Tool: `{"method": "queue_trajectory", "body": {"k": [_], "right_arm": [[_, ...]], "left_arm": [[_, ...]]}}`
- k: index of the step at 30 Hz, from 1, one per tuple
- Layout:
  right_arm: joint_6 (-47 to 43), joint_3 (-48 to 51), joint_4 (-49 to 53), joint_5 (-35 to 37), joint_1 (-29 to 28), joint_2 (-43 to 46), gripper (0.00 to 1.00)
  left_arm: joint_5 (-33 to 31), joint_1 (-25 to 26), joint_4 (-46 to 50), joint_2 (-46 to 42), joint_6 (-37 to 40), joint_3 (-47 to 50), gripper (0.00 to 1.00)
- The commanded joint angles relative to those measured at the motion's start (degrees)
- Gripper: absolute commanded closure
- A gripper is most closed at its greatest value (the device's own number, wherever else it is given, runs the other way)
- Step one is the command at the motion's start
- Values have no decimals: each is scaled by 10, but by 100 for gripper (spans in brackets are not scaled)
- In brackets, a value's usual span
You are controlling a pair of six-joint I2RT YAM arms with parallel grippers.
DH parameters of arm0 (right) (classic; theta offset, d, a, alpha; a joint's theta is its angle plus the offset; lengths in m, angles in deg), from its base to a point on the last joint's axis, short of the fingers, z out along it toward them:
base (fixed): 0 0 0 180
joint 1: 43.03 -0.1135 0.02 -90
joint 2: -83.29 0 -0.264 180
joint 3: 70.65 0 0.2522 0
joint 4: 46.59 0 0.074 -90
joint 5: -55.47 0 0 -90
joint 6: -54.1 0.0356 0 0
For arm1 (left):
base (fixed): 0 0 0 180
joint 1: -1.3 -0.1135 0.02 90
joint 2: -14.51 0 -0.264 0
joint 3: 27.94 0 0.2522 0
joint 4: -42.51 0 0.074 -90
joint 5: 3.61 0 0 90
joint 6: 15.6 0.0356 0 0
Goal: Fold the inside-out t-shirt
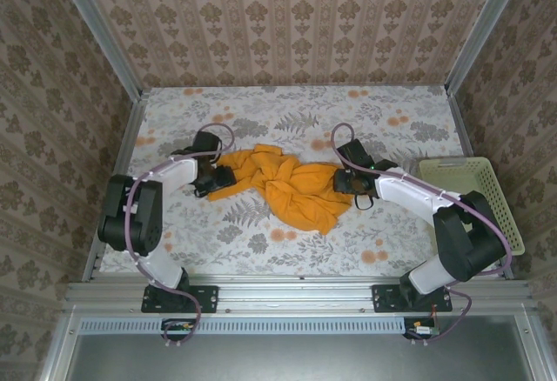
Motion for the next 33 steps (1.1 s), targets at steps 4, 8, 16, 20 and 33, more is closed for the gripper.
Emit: {"method": "queue_trajectory", "body": {"k": [4,8,16,20,33], "right_arm": [[-31,-11,19,31,-18,33,34],[-90,-26,29,89,-65,55,21],[-129,-56,8,56,-150,35,7],[-120,-86,-31,-25,-178,-10,10],[-142,-197,61,8,-150,-107,78]], "left_arm": [[-23,3,24,45,11,-42,43],[-23,3,24,46,16,-45,59],[-8,3,24,17,20,-45,93],[-2,3,24,-10,19,-41,100],[-3,-34,110,-88,40,-105,100]]}}
